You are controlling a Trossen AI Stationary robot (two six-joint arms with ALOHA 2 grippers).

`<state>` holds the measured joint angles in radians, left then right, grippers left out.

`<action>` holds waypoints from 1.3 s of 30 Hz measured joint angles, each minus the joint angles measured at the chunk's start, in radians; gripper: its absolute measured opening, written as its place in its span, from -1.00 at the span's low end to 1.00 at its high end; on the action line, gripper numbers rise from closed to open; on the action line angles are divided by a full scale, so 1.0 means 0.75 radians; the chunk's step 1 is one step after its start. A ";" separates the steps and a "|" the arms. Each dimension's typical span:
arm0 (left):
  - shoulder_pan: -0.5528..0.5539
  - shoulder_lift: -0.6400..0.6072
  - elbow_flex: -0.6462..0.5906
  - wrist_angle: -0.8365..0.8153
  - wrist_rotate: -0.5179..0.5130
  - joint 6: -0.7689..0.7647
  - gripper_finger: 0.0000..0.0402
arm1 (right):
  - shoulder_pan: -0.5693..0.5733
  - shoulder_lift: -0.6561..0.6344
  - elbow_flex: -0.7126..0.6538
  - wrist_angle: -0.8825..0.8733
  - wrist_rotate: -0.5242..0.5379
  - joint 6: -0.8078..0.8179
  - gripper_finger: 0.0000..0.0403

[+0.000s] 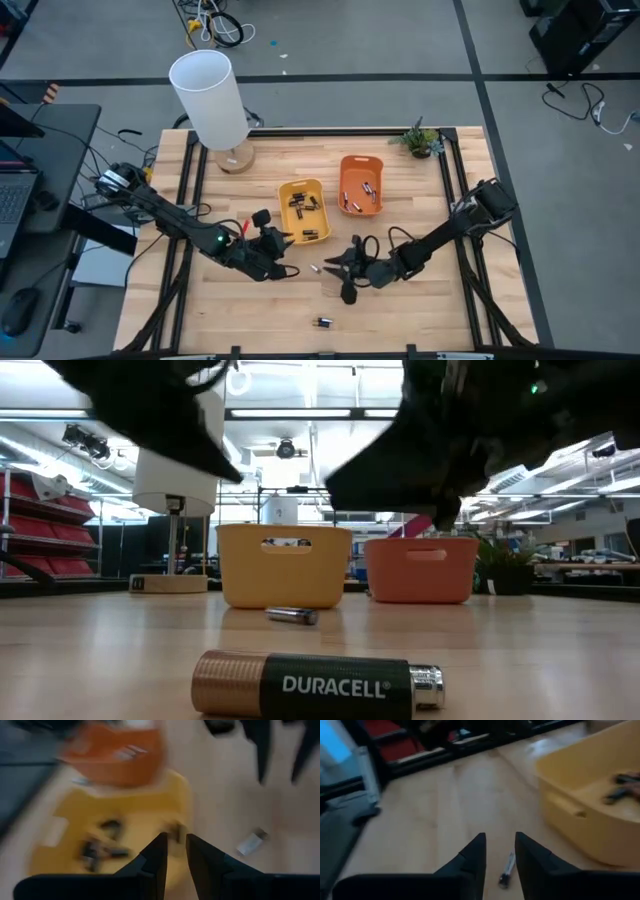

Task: Sort batteries
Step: Put the center silver battery into the orange bin

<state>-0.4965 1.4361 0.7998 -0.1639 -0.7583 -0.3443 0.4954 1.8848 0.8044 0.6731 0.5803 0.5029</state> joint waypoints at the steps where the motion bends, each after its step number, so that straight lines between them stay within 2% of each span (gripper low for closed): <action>1: 0.000 -0.001 0.000 -0.024 0.098 0.005 -0.57 | 0.013 0.024 0.026 0.001 -0.016 0.002 -0.51; 3: -0.001 0.006 -0.002 -0.080 0.347 0.020 -0.57 | 0.043 0.085 0.072 -0.006 -0.032 -0.002 -0.43; 5: -0.021 0.033 -0.033 -0.047 0.539 0.020 -0.57 | 0.072 0.140 0.114 -0.012 -0.018 -0.016 -0.34; 7: -0.065 0.081 -0.092 0.075 0.649 0.049 -0.57 | 0.094 0.173 0.145 -0.010 0.029 -0.049 -0.25; 9: -0.124 0.139 -0.151 0.296 0.694 0.132 -0.57 | 0.111 0.189 0.163 -0.006 0.069 -0.102 -0.18; 12: -0.196 0.224 -0.208 0.600 0.680 0.267 -0.55 | 0.123 0.188 0.167 -0.004 0.110 -0.149 -0.10; 15: -0.236 0.290 -0.219 0.750 0.560 0.330 -0.47 | 0.124 0.180 0.167 0.024 0.125 -0.155 -0.06; 19: -0.248 0.357 -0.209 0.823 0.476 0.353 -0.28 | 0.122 0.180 0.167 0.044 0.130 -0.115 -0.05; 24: -0.246 0.465 -0.207 0.906 0.534 0.341 -0.03 | 0.122 0.180 0.167 0.067 0.133 -0.070 -0.07; 27: -0.237 0.532 -0.207 0.914 0.536 0.306 0.03 | 0.127 0.180 0.167 0.080 0.133 -0.034 -0.07; 30: -0.221 0.570 -0.203 0.916 0.536 0.227 0.01 | 0.138 0.180 0.167 0.085 0.133 0.000 -0.07; 33: -0.214 0.584 -0.202 0.934 0.548 0.193 -0.09 | 0.152 0.180 0.167 0.087 0.133 0.020 -0.08; 39: -0.214 0.583 -0.204 0.980 0.598 0.207 -0.54 | 0.187 0.180 0.167 0.099 0.133 0.104 -0.09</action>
<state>-0.6567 1.8736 0.6464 0.5708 -0.3100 -0.1888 0.6360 2.0197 0.9298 0.7474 0.6800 0.5810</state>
